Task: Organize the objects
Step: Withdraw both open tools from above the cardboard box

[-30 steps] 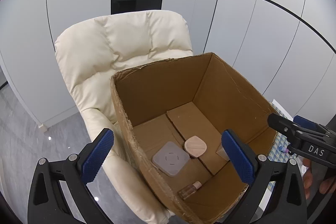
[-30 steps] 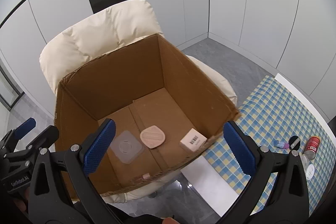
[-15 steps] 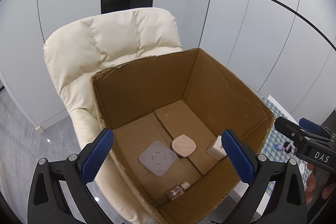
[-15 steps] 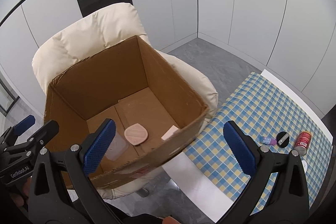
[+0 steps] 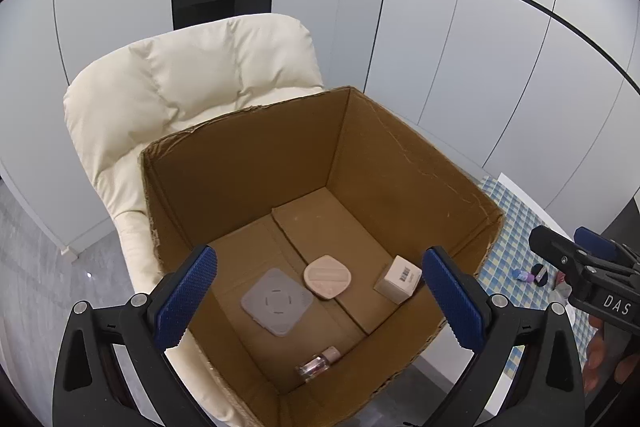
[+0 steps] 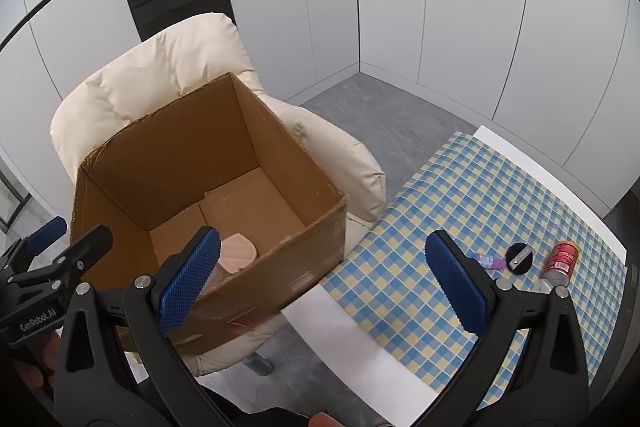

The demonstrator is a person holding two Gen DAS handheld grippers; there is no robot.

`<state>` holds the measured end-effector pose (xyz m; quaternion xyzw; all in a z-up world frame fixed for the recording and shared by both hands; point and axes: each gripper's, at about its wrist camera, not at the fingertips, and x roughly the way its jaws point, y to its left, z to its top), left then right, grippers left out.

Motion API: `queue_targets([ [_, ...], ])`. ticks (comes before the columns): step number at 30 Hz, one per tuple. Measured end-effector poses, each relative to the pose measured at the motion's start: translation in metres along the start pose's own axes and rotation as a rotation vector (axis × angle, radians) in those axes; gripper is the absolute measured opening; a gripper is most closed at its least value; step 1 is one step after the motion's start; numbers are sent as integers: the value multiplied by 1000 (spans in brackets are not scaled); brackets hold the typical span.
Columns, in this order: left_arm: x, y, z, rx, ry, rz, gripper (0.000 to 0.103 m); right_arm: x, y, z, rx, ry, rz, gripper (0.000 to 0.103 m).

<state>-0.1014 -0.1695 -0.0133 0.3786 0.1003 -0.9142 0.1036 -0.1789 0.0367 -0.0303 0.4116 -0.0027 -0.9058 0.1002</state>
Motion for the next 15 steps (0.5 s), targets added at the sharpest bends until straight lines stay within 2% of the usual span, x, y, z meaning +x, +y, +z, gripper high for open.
queue_targets([
  [15,7,-36,0,45,15,-38,102,-11,-38,-7,48,-8,-39,103],
])
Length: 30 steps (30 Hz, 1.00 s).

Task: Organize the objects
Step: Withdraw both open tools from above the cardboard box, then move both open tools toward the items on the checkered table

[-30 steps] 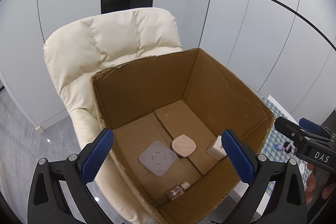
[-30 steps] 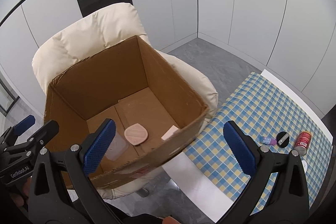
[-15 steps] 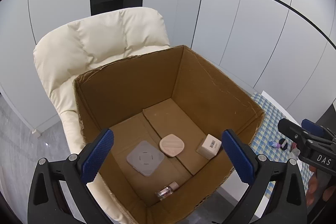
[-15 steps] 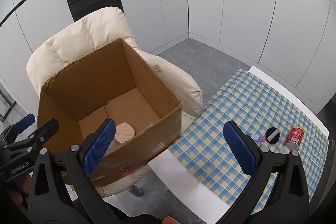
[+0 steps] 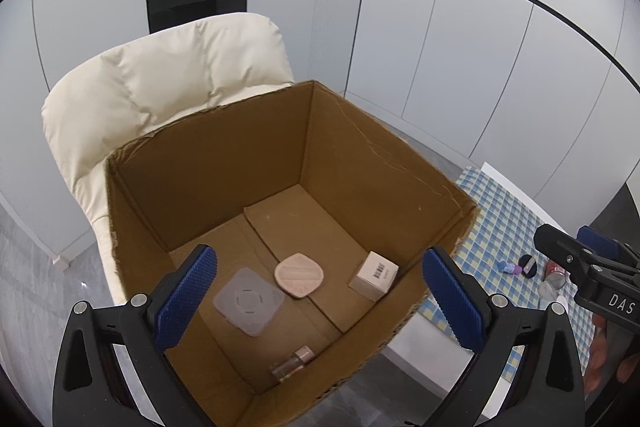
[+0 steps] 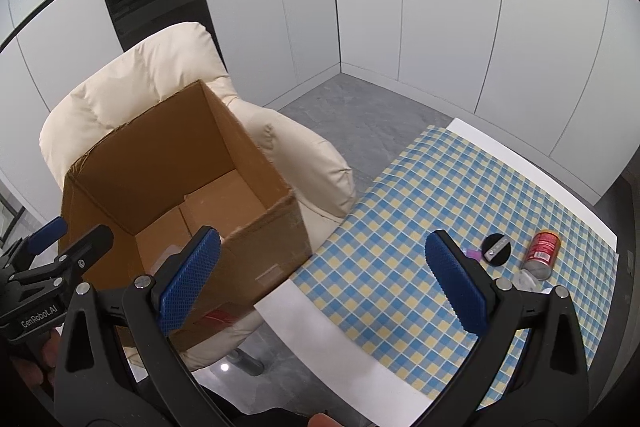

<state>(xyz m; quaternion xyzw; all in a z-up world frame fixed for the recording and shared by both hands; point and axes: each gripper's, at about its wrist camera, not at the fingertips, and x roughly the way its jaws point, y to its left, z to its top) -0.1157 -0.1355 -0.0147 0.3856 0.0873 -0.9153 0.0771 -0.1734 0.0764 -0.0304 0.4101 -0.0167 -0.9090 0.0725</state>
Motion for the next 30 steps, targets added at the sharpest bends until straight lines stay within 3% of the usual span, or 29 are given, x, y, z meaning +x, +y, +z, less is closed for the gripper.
queue_targets([
  [30,8,-89,-4,108,13,-90,102,-27,-85,-23,89,-6,-95,103],
])
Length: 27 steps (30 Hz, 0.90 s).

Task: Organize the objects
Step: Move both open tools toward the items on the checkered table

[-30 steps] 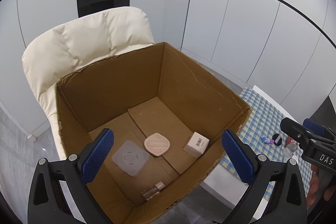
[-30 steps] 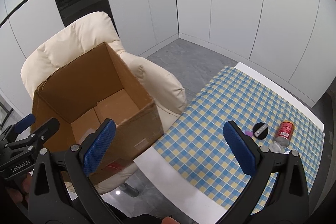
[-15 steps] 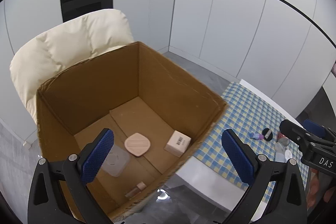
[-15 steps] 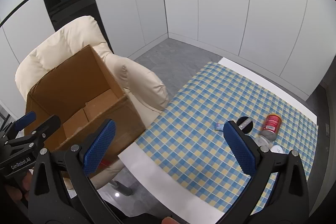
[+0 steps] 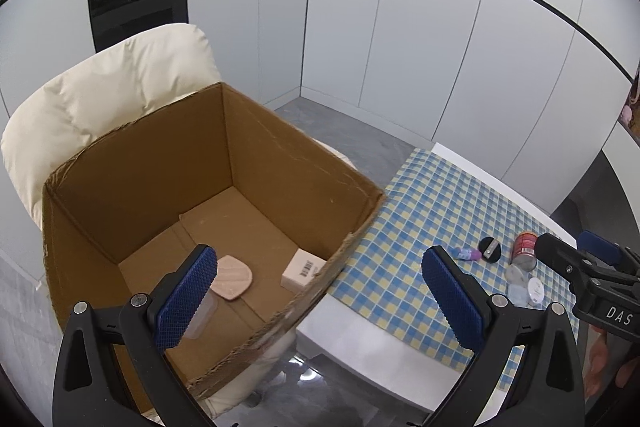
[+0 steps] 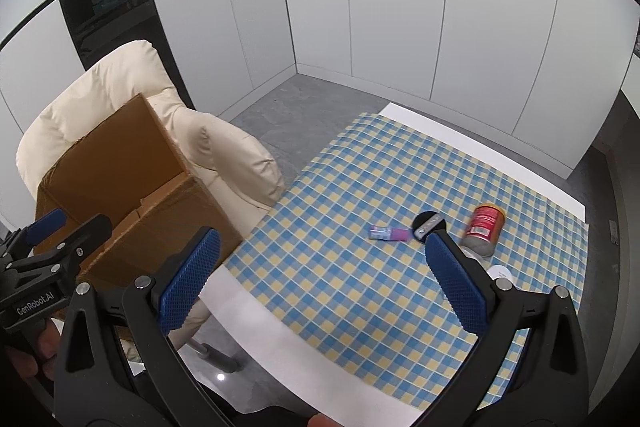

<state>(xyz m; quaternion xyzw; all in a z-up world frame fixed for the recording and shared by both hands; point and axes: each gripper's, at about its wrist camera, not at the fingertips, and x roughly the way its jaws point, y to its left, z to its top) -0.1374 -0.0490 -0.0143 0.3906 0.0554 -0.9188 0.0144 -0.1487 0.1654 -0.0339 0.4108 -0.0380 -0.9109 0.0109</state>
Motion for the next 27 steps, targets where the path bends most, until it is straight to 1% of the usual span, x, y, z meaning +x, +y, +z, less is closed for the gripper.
queue_targets([
  [7,4,-14,-1,15,8,-17,102,-5,-12,-3,8,-1,-18,103],
  [27,9,-67,-5,77,25,-82,102,-21,-65,-17,79,-3,-69,103],
])
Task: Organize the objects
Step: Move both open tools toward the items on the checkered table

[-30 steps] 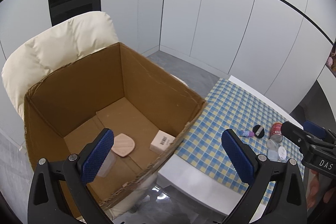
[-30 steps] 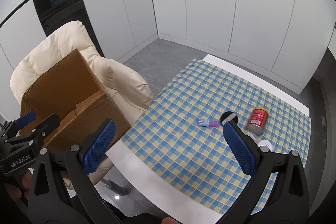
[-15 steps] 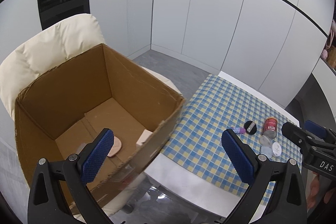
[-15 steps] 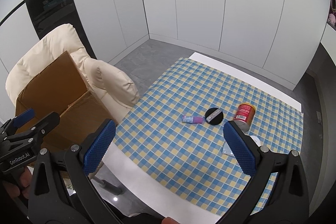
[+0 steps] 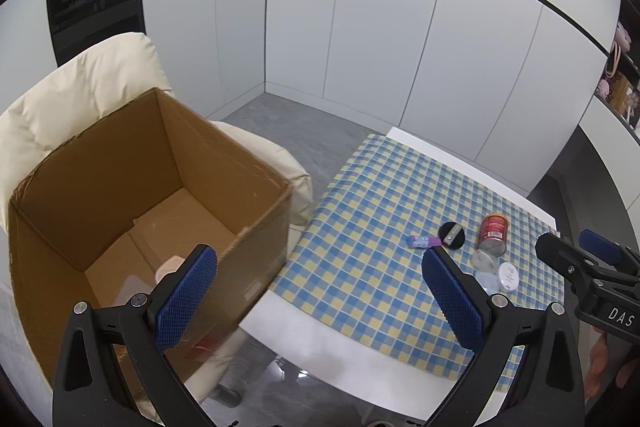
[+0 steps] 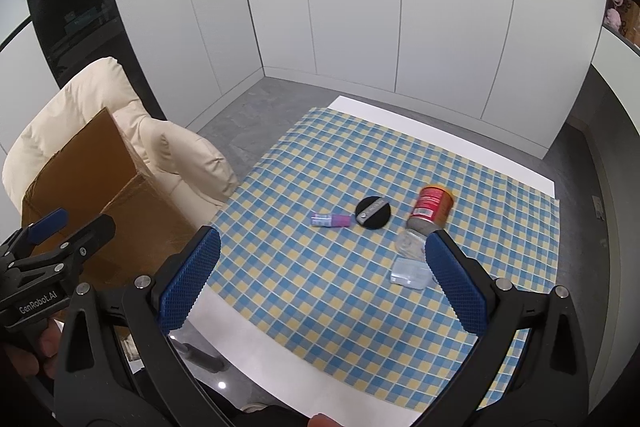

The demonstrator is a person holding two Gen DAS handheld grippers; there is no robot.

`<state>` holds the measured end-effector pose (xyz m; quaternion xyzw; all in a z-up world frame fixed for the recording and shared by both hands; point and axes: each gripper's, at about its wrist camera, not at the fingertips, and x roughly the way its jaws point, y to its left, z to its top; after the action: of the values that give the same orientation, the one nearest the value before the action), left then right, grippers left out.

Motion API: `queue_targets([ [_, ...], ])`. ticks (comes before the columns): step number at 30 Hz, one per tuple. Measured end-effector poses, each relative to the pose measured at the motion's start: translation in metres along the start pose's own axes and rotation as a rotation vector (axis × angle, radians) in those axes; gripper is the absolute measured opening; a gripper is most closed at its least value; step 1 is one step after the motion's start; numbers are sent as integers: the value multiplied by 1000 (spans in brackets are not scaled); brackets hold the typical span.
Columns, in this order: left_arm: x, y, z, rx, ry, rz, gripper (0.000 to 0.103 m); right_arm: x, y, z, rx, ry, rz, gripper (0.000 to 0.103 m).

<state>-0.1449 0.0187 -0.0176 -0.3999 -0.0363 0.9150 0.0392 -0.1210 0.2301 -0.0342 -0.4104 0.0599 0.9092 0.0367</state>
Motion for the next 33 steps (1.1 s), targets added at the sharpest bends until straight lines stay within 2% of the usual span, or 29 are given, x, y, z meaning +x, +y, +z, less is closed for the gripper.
queue_targets([
  [33,7,-80,-6,104,15,-87,102,-29,-80,-20,100,-19,-76,103],
])
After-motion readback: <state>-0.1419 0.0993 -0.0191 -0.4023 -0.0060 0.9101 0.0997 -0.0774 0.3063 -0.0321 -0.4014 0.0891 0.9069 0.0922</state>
